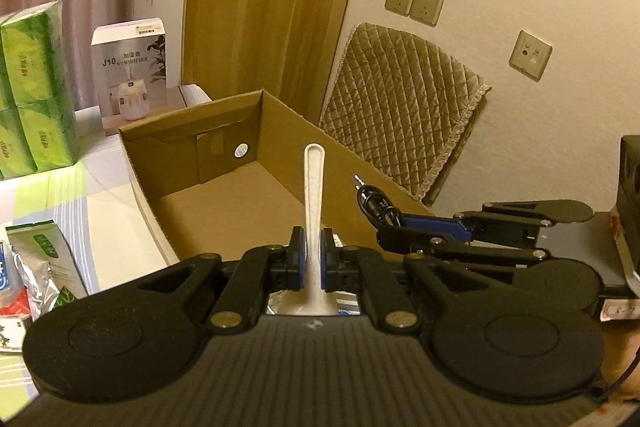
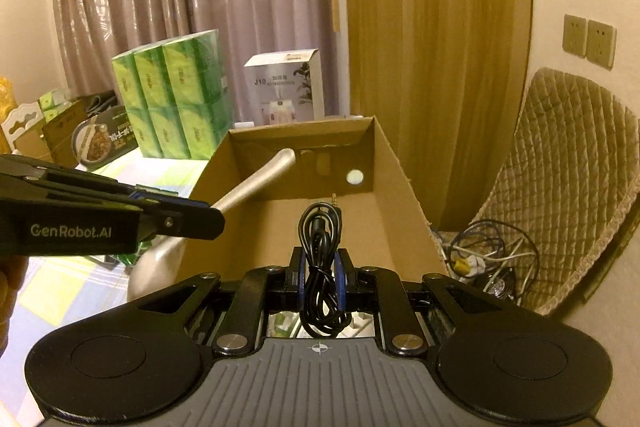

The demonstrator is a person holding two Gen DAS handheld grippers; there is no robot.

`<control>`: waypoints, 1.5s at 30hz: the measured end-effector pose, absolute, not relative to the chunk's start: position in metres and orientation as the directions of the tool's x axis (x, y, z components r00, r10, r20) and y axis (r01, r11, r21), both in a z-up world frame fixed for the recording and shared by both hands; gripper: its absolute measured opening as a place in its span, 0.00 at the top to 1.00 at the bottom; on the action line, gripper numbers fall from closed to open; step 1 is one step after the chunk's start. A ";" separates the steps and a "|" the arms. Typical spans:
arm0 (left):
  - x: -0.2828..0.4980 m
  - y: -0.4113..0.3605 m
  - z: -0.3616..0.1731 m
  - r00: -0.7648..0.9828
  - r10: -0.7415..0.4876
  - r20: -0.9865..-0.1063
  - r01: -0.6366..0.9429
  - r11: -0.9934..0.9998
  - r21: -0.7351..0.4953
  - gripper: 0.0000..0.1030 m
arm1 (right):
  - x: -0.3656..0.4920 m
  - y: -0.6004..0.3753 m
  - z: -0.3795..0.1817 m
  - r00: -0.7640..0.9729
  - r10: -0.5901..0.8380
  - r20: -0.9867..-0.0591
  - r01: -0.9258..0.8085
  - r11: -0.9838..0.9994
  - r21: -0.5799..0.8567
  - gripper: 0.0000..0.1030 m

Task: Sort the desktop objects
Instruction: 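Open both tools to drop spoon and cable into the box, then withdraw both open tools from the box back over the table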

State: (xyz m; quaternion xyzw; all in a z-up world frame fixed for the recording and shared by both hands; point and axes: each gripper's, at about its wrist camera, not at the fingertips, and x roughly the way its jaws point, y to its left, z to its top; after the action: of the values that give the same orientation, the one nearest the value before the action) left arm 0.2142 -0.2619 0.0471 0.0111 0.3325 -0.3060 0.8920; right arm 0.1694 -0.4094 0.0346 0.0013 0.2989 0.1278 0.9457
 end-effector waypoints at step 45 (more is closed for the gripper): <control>0.117 -0.080 0.033 0.773 -0.222 -0.595 0.207 0.974 -0.095 0.01 | 0.081 -0.325 0.049 0.777 0.400 -0.486 -0.378 0.914 0.147 0.02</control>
State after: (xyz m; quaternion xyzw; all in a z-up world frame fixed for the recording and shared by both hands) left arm 0.1175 -0.0802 0.0334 -0.0122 0.3173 -0.1140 0.9414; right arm 0.0809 -0.3252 0.0487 0.0203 0.2625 0.2064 0.9424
